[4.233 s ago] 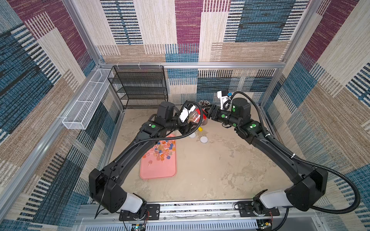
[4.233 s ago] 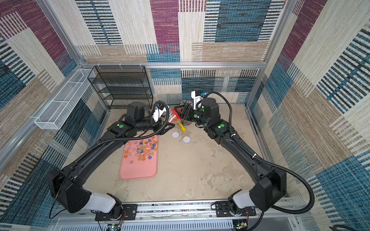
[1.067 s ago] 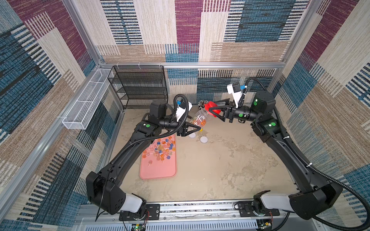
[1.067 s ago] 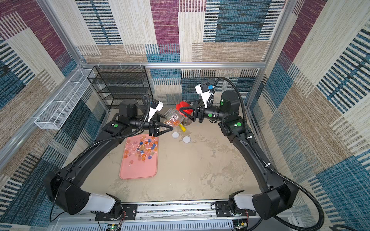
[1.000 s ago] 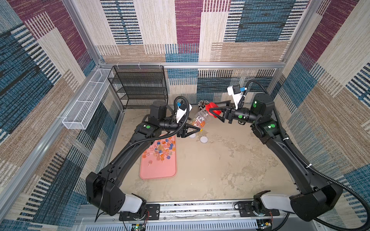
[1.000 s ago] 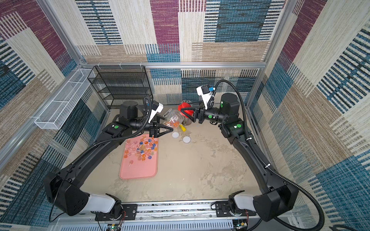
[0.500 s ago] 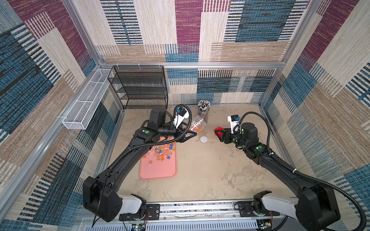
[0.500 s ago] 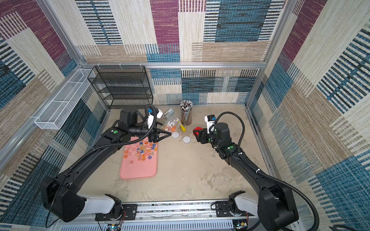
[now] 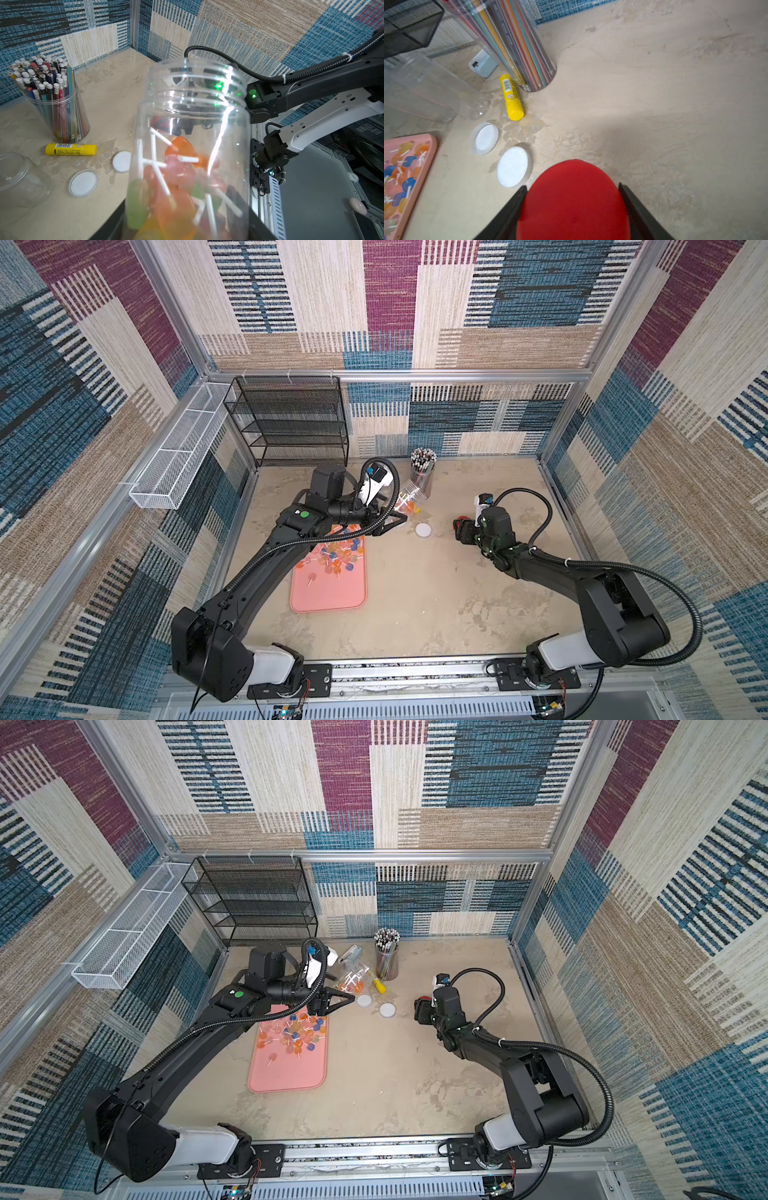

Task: Pour the candies out of the jar
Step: 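Place the lid at the center of the board, then pour the candies out of the jar onto the tray.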

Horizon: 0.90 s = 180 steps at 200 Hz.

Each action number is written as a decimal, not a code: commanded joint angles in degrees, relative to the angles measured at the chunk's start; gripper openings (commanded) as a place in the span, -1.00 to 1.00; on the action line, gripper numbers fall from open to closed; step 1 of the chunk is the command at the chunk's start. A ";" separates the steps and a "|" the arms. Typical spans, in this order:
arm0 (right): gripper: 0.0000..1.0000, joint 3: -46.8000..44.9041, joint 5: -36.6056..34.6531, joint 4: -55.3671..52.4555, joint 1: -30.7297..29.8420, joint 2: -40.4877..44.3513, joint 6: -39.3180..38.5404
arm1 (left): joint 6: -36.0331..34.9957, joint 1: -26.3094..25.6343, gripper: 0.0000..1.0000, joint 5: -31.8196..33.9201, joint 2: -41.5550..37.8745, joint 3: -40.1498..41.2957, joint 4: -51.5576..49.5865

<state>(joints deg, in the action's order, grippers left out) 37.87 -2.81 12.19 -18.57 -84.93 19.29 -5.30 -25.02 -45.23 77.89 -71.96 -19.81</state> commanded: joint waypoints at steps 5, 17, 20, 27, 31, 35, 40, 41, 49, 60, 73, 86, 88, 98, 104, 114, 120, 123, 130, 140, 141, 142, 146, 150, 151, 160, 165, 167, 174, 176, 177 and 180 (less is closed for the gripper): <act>0.22 0.73 -3.26 3.24 -0.02 -2.57 0.60 | -1.62 0.07 -1.00 1.12 -0.93 0.60 -0.12; 0.28 1.27 -2.98 2.72 -0.02 -3.60 0.15 | -1.81 0.05 -1.00 1.63 -0.99 0.75 -0.35; 0.29 1.46 -2.73 2.49 0.02 -3.85 0.14 | -1.86 0.05 -1.00 1.78 -1.05 0.73 -0.47; 0.34 1.83 -2.13 2.17 -0.03 -4.14 0.14 | -1.99 0.11 -1.00 1.90 -0.95 0.73 -0.64; 0.37 2.00 -1.77 1.93 0.02 -4.28 0.20 | -2.07 0.06 -1.00 2.05 -0.97 0.75 -0.78; 0.41 2.08 -1.38 1.83 0.02 -4.20 0.41 | -2.16 0.10 -1.00 2.20 -0.98 0.74 -0.90; 0.47 2.22 -0.94 1.59 -0.02 -3.97 0.73 | -2.16 0.11 -1.00 2.40 -0.98 0.78 -1.07; 0.47 2.22 -0.94 1.59 -0.02 -3.97 0.73 | -2.17 0.12 -1.00 2.50 -0.94 0.82 -1.09; 0.61 2.65 -0.25 1.09 0.00 -3.22 1.16 | -2.25 0.13 -1.00 2.90 -1.01 1.03 -1.31; 0.74 3.56 0.57 -0.31 0.02 -1.73 1.75 | -2.38 0.17 -1.00 3.92 -1.46 1.47 -1.74; 0.88 5.55 1.10 -3.01 0.02 0.30 2.11 | -2.39 0.43 -1.00 5.14 -2.14 2.28 -2.26; 0.99 7.75 1.36 -6.04 0.02 2.19 2.32 | -2.67 0.95 -1.00 5.91 -2.92 3.13 -3.60; 0.99 8.06 1.26 -6.63 0.02 2.45 2.42 | -2.76 1.00 -1.00 6.05 -3.09 3.23 -3.93; 0.99 10.03 1.23 -8.96 0.02 3.51 2.46 | -3.04 1.43 -1.00 6.78 -3.91 4.01 -5.23; 0.99 11.16 1.27 -10.23 0.02 3.98 2.42 | -3.06 1.81 -1.00 7.39 -4.47 4.62 -5.90; 0.99 13.02 1.24 -11.94 0.02 4.58 2.33 | -3.32 2.52 -1.00 8.60 -5.57 6.10 -6.77; 0.99 13.92 1.28 -12.65 0.02 4.84 2.25 | -3.23 3.08 -1.00 9.52 -6.37 6.95 -7.18; 0.99 14.39 1.35 -12.97 0.02 4.96 2.24 | -3.15 3.37 -1.00 9.95 -6.79 7.46 -7.47; 0.99 15.29 1.42 -13.52 -0.02 5.12 2.38 | -3.04 4.06 -1.00 10.89 -7.73 8.60 -8.02; 0.99 16.38 1.53 -13.90 0.07 5.54 2.88 | -2.71 4.92 -1.00 12.71 -9.12 10.18 -8.67; 0.99 16.41 1.60 -13.92 0.09 5.55 2.91 | -2.66 4.99 -1.00 13.28 -9.27 10.40 -8.71; 0.99 16.48 1.59 -13.93 0.06 5.60 2.97 | -2.63 5.07 -1.00 13.79 -9.39 10.51 -8.77; 0.99 16.81 1.72 -13.94 0.06 5.75 3.14 | -2.60 5.41 -1.00 14.80 -9.96 11.06 -9.17; 0.99 17.03 1.82 -13.79 0.11 5.90 3.27 | -2.49 5.70 -1.00 15.60 -10.52 11.68 -9.46; 0.99 17.09 1.87 -13.78 0.11 5.91 3.33 | -2.51 5.82 -1.00 15.78 -10.63 11.81 -9.54; 0.99 17.53 2.30 -13.39 0.11 6.27 3.63 | -2.43 6.43 -1.00 17.53 -11.60 13.04 -10.15; 0.99 17.80 2.45 -13.19 0.11 6.40 3.78 | -2.30 6.84 -1.00 18.25 -12.07 13.67 -10.53; 0.99 17.84 2.41 -13.12 0.11 6.38 3.81 | -2.27 7.00 -1.00 18.73 -12.26 13.86 -10.65; 0.99 18.08 2.53 -12.91 0.11 6.53 3.99 | -2.01 7.55 -1.00 19.77 -12.75 14.57 -11.27; 0.99 18.18 2.48 -12.85 0.11 6.59 4.00 | -2.00 7.71 -1.00 20.06 -12.82 14.70 -11.47; 0.99 18.19 2.51 -12.87 0.11 6.56 4.00 | -1.95 7.84 -1.00 20.21 -12.84 14.77 -11.60; 0.99 18.29 2.53 -12.74 0.07 6.56 4.07 | -1.88 8.07 -1.00 20.58 -12.97 14.95 -11.93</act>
<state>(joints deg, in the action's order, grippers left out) 55.11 -1.41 -0.73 -18.50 -78.91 22.17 -6.87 -18.33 -29.95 66.37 -58.63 -29.32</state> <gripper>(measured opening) 0.995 0.624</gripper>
